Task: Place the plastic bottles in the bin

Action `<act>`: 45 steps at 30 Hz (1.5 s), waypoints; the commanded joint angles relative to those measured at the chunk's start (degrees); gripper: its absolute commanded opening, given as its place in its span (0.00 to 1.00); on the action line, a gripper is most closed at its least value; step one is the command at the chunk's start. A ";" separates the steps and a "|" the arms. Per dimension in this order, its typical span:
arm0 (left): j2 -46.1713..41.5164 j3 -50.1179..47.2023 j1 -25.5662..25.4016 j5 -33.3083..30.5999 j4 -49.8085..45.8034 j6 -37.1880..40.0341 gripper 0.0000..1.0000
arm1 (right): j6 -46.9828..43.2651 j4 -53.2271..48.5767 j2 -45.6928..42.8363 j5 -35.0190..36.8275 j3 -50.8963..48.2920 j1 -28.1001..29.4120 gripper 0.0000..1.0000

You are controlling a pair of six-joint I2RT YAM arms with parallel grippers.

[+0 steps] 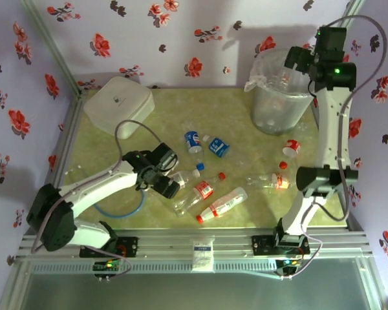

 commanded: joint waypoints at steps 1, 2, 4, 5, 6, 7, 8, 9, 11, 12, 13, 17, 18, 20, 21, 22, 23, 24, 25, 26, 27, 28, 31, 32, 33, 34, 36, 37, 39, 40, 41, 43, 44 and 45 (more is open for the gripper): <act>2.92 1.40 -0.35 0.53 -0.10 4.55 1.00 | 1.70 4.60 -5.08 -4.23 -10.82 1.07 0.99; 3.99 1.78 -0.35 0.68 -0.38 4.63 1.00 | 2.26 5.99 -7.25 -6.24 -14.21 1.32 0.99; 6.21 2.65 -0.35 1.19 -1.20 4.51 1.00 | 4.20 9.68 -12.22 -9.55 -22.37 1.79 0.99; 7.12 2.70 -0.36 1.52 -1.14 4.54 1.00 | 4.80 11.35 -14.20 -11.46 -25.61 1.95 0.99; 8.05 2.57 -0.35 1.74 -0.89 4.50 1.00 | 5.82 13.07 -16.20 -13.08 -29.33 2.09 0.99; 9.27 2.86 -0.35 1.65 -0.95 4.38 1.00 | 6.76 14.37 -18.05 -14.35 -32.84 2.17 0.99; 10.05 2.88 -0.35 1.72 -0.73 4.41 1.00 | 7.51 15.07 -19.33 -15.29 -35.06 2.34 0.99; 10.92 2.99 -0.35 1.82 -0.51 4.50 1.00 | 8.23 15.85 -20.71 -16.23 -37.48 2.59 1.00; 12.38 3.18 -0.34 1.83 -0.22 4.74 1.00 | 9.24 16.84 -23.15 -18.16 -41.36 3.05 0.99; 13.04 3.38 -0.35 1.87 -0.30 4.83 1.00 | 9.65 17.32 -24.39 -19.41 -43.18 3.14 0.99; 13.62 3.60 -0.29 1.81 -0.30 4.93 0.99 | 9.96 17.63 -25.66 -20.60 -45.06 3.23 0.99; 15.36 4.88 -0.33 1.49 -1.64 4.84 0.86 | 11.89 18.51 -30.08 -23.75 -51.16 3.32 0.99; 15.70 5.40 -0.35 1.31 -2.09 4.82 0.83 | 12.48 18.93 -31.26 -24.72 -52.87 3.32 0.99; 16.11 6.24 -0.35 0.83 -2.81 4.99 0.76 | 13.63 19.67 -33.35 -25.76 -55.53 3.32 0.99; 16.27 6.71 -0.27 0.59 -3.30 5.09 0.72 | 14.11 19.88 -34.26 -26.15 -56.73 3.32 0.99; 16.30 7.23 -0.33 0.16 -3.90 5.24 0.71 | 14.47 19.98 -35.02 -26.39 -57.62 3.40 0.99; 16.25 7.71 -0.30 -0.16 -4.43 5.46 0.70 | 14.82 20.04 -35.61 -26.64 -58.22 3.42 0.99; 16.08 8.33 -0.37 -0.63 -5.09 5.58 0.70 | 15.05 20.06 -36.25 -27.07 -58.86 3.41 0.99; 15.80 8.92 -0.35 -1.09 -5.31 5.75 0.69 | 15.29 20.51 -36.83 -27.58 -59.57 3.48 0.99; 15.41 9.39 -0.35 -1.45 -6.12 5.85 0.69 | 15.53 20.99 -37.46 -28.23 -60.17 3.46 0.99; 14.89 9.95 -0.29 -1.85 -7.32 6.00 0.65 | 15.89 21.77 -38.13 -29.07 -60.94 3.58 0.99; 14.21 10.40 -0.26 -2.02 -7.66 6.15 0.61 | 16.36 22.91 -38.87 -29.93 -61.93 3.65 0.99; 12.33 11.37 -0.18 -2.04 -7.86 6.49 0.54 | 19.12 28.00 -40.66 -33.93 -65.25 4.08 0.99; 11.90 11.62 -0.13 -2.09 -7.93 6.49 0.53 | 20.42 29.89 -41.03 -35.47 -66.29 4.24 0.99; 11.50 11.96 -0.03 -2.04 -8.10 6.49 0.53 | 22.14 32.40 -41.30 -37.33 -67.69 4.73 0.99; 11.06 12.17 0.08 -2.14 -8.21 6.48 0.54 | 23.79 34.80 -41.47 -38.79 -68.98 5.19 0.99; 10.10 12.45 0.43 -2.22 -8.14 6.50 0.53 | 27.16 39.84 -41.50 -40.74 -71.80 7.38 0.99; 9.50 12.55 0.60 -2.45 -7.91 6.52 0.53 | 28.54 42.24 -41.23 -40.91 -73.12 9.03 0.99; 8.02 12.55 1.11 -3.66 -6.92 5.88 0.48 | 29.81 45.36 -40.30 -40.59 -74.88 12.85 0.99; 7.06 12.30 1.56 -4.50 -6.12 5.42 0.46 | 30.07 46.55 -39.37 -40.22 -75.46 15.28 0.99; 6.22 11.92 1.87 -5.04 -4.67 4.94 0.44 | 30.01 47.08 -38.63 -39.94 -75.65 16.87 0.99; 3.84 10.72 2.98 -5.21 -0.79 3.40 0.44 | 30.00 48.12 -36.41 -39.42 -75.68 20.65 0.99; 2.72 10.15 3.42 -5.23 1.02 2.38 0.44 | 30.15 48.54 -35.46 -39.37 -75.63 21.77 0.99; 1.37 9.26 3.83 -5.06 3.97 0.88 0.43 | 30.46 49.15 -34.36 -39.41 -75.58 22.79 0.99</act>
